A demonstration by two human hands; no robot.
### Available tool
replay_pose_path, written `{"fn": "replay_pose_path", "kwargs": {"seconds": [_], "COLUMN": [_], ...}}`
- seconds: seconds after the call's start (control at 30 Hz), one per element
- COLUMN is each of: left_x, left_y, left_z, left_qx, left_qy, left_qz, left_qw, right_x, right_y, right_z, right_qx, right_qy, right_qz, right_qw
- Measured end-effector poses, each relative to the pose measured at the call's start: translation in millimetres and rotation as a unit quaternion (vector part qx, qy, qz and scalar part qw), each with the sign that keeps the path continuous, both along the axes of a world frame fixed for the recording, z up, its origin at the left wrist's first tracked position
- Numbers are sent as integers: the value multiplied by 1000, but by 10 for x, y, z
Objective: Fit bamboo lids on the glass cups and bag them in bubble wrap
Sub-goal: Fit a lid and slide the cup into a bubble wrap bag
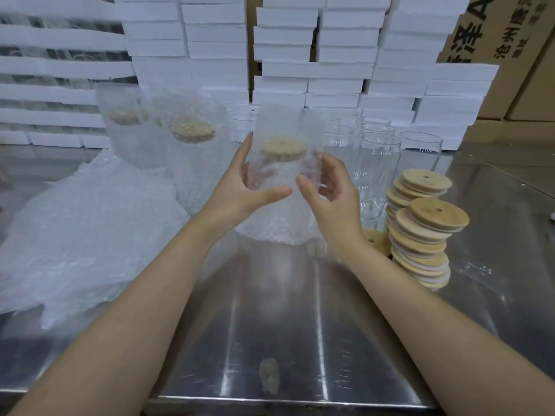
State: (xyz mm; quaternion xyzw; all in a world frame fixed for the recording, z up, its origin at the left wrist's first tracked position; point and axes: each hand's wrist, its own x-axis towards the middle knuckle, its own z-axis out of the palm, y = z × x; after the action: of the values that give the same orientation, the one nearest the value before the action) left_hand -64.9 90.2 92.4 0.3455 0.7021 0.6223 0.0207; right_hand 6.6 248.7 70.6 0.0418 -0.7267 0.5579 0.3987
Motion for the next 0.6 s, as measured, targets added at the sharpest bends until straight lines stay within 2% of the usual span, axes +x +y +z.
{"fn": "replay_pose_path", "kwargs": {"seconds": [0.07,0.17,0.27,0.4,0.5,0.6], "left_x": [9,60,164,233,203,153], "left_y": [-6,12,72,135,122,122], "left_z": [11,22,14,4,9,19], "left_qx": [18,36,28,12,33,78], "left_qy": [10,43,91,143,137,101], "left_qz": [30,34,56,77,71,88], "left_qw": [999,998,994,987,987,988], "right_x": [12,84,193,266,262,213], "right_y": [-1,-6,-23,14,65,82], "right_z": [64,215,405,734,917,1117], "right_qx": [-4,17,111,241,281,265], "right_qy": [4,-19,-65,-133,-163,-183], "right_qz": [-12,29,22,-31,-38,-55], "right_qw": [1000,999,991,961,945,945]}}
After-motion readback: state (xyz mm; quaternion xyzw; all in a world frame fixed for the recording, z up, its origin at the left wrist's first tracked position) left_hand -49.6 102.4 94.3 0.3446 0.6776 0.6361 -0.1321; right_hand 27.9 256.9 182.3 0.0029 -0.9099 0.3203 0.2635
